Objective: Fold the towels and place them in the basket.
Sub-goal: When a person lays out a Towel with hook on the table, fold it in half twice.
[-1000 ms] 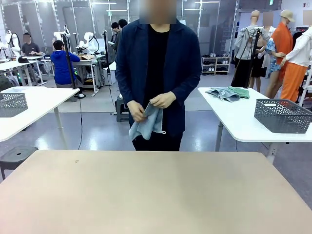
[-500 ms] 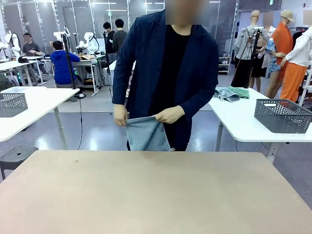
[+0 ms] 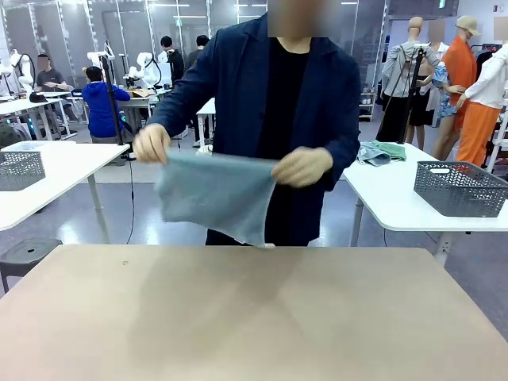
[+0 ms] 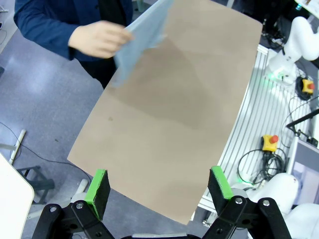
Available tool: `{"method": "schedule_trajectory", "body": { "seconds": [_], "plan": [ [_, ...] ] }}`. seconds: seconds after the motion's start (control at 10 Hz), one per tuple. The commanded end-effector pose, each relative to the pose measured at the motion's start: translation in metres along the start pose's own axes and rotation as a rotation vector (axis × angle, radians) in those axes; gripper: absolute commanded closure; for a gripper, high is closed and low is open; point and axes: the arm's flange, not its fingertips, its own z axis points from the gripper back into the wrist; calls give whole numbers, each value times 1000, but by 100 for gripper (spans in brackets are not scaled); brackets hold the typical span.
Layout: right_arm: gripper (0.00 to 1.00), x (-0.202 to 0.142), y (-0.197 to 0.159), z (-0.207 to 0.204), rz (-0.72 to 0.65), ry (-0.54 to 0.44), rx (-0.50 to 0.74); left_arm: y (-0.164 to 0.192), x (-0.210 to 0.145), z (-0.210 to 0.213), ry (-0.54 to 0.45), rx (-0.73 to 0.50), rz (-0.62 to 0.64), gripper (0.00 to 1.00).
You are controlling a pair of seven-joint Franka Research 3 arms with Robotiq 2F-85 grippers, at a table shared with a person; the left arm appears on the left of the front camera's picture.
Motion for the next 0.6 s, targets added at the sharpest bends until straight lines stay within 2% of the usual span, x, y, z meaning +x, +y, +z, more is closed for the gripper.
{"method": "schedule_trajectory", "body": {
  "seconds": [0.0,0.5],
  "plan": [
    [0,1,0,-1,14,-1,9,0,-1,1,-1,2,0,0],
    [0,1,0,-1,14,-1,9,0,-1,1,-1,2,0,0]
  ]
}}
